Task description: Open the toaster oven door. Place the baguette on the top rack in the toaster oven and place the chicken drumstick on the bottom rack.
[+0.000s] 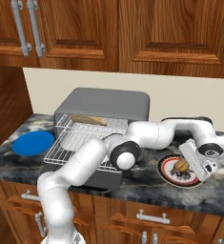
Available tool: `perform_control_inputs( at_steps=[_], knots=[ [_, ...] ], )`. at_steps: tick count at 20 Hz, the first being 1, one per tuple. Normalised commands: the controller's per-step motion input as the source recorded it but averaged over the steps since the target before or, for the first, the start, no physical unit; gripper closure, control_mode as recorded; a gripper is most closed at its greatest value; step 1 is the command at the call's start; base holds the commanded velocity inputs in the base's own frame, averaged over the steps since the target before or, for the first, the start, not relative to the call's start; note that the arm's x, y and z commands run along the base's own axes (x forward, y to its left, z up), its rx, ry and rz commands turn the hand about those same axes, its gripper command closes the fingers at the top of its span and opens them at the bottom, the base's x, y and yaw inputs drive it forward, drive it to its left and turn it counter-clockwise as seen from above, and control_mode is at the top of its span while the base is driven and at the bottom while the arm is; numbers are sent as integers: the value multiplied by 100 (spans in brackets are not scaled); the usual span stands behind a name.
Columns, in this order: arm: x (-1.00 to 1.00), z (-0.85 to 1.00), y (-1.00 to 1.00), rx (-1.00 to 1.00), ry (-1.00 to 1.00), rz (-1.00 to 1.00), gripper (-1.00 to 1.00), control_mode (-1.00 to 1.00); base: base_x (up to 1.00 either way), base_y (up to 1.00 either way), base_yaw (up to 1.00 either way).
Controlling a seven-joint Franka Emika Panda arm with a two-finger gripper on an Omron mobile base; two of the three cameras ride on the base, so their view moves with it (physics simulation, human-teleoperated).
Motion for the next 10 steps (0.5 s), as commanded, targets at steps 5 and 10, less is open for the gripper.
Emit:
perform_control_inputs(
  at_steps=[5, 10],
  knots=[
    [-75, 47, 28, 3, -13, 0, 100, -100, 0, 0, 0],
    [-100, 82, 77, 1, -26, 0, 100, -100, 0, 0, 0]
  ],
)
